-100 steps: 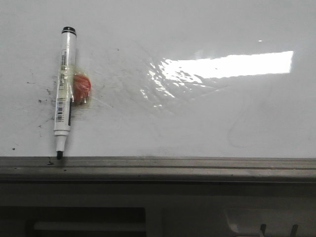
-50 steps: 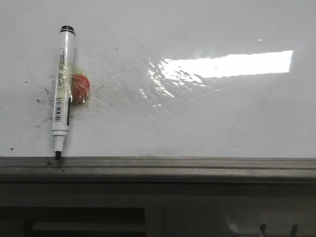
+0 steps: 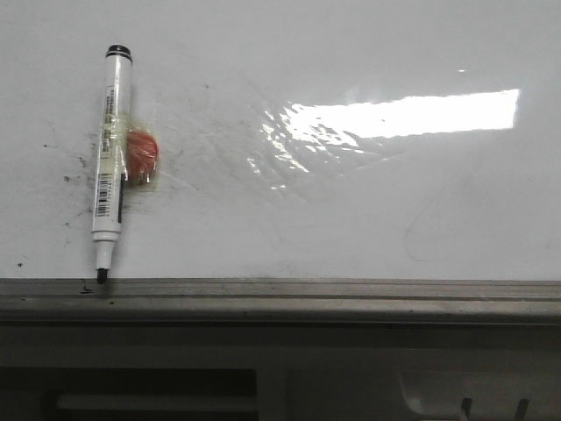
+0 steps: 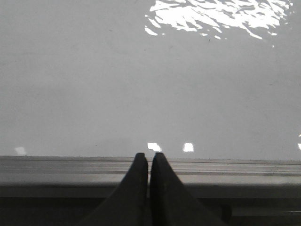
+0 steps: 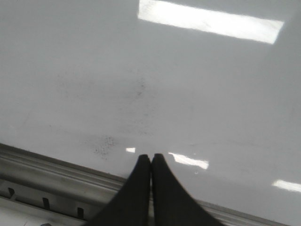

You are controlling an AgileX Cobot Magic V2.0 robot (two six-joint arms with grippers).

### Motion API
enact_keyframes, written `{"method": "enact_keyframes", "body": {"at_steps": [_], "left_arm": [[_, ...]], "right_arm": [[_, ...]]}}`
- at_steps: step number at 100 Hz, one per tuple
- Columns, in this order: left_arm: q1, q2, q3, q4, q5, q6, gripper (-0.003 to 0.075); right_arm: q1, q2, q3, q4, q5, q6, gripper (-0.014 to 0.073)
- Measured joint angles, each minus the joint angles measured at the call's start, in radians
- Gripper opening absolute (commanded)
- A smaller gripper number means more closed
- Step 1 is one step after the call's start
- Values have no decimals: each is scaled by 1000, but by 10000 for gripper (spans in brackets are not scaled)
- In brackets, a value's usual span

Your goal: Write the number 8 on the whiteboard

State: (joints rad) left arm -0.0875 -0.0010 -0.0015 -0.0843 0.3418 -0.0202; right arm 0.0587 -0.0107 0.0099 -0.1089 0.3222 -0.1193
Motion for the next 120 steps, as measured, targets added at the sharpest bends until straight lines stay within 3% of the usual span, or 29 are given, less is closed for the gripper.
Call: {"method": "enact_keyframes", "body": {"at_steps": [53, 68, 82, 98, 113, 120], "left_arm": [[0, 0, 0, 0, 0, 0, -20], [0, 0, 0, 0, 0, 0, -20], [0, 0, 1, -19, -8, 0, -20], [0, 0, 2, -345, -47, 0, -20], [0, 0, 2, -684, -150, 0, -20], [0, 0, 2, -775, -185, 0, -20]], "right_arm": [[0, 0, 0, -2, -8, 0, -50], [0, 0, 0, -2, -91, 0, -50], [0, 0, 0, 162, -223, 0, -50], [0, 0, 0, 404, -302, 0, -50], [0, 0, 0, 502, -308, 0, -50], [0, 0, 0, 557, -312, 0, -50]]}}
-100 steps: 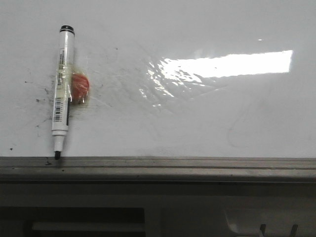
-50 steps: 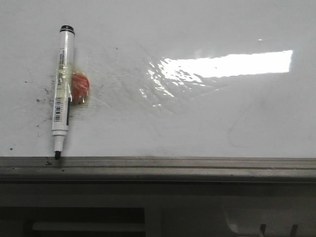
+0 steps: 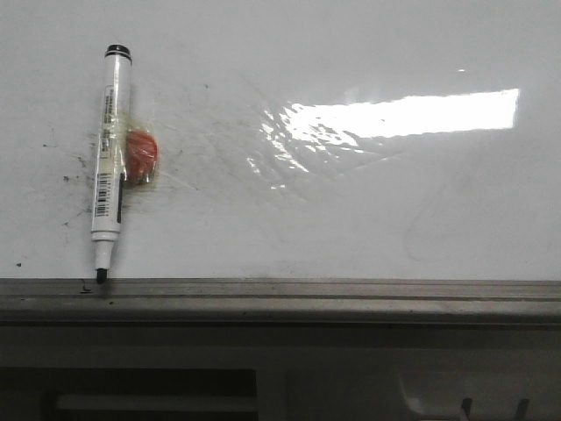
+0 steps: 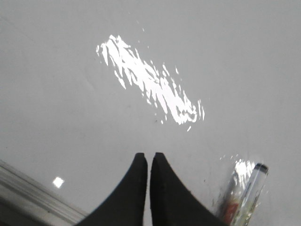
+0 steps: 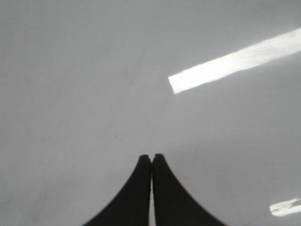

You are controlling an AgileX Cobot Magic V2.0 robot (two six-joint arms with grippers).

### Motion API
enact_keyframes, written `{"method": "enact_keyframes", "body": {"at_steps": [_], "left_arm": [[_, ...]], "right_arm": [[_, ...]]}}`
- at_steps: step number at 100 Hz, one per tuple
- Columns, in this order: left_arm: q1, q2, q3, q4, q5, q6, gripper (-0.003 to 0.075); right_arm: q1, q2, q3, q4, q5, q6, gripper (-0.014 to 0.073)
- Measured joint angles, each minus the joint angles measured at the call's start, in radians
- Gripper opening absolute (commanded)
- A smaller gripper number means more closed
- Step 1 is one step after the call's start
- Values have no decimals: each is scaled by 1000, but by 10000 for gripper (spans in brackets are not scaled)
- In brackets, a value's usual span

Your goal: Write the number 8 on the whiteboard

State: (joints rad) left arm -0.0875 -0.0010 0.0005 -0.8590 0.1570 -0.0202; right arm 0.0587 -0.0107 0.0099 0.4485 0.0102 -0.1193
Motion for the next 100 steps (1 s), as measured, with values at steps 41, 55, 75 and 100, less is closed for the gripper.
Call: {"method": "enact_keyframes", "body": {"at_steps": [41, 55, 75, 100], "left_arm": [[0, 27, -170, 66, 136, 73, -20], [0, 144, -285, 192, 220, 81, -19], [0, 355, -417, 276, 363, 119, 136], [-64, 512, -519, 287, 463, 284, 295]], "right_arm": [[0, 61, -303, -137, 333, -4, -50], [0, 150, -401, -214, 449, -4, -48], [0, 205, -431, -283, 490, -5, -41], [0, 208, -435, -292, 517, -6, 141]]}}
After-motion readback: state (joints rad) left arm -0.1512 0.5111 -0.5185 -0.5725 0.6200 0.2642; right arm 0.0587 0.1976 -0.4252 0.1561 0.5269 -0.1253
